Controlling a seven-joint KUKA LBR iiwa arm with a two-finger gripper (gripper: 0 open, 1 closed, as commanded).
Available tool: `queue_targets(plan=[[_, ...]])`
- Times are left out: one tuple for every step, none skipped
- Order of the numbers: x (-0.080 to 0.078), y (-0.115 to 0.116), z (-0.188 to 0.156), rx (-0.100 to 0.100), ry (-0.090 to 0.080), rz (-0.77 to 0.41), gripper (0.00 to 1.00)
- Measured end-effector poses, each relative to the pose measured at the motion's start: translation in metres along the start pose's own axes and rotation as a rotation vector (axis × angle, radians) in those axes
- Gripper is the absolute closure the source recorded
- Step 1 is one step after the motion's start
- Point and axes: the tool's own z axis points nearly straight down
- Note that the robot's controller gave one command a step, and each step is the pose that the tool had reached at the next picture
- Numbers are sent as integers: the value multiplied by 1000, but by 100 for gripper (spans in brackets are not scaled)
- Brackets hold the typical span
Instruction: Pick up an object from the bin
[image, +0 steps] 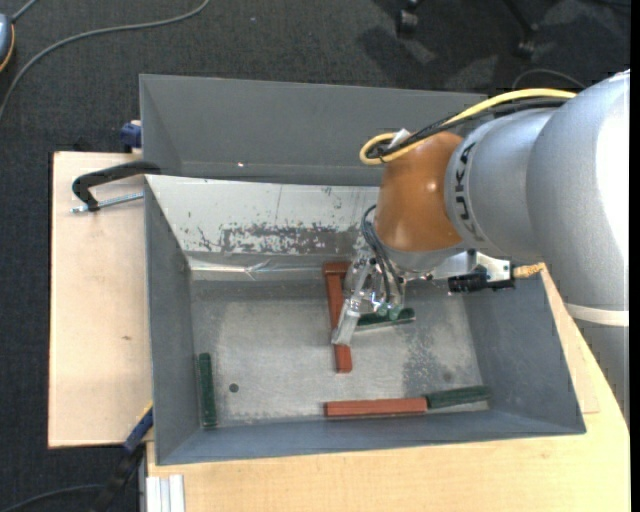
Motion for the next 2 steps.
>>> queue_targets(plan=[[-2,1,-3,-4,-9,-1,100],[-1,2,-1,-4,-5,-1,0]])
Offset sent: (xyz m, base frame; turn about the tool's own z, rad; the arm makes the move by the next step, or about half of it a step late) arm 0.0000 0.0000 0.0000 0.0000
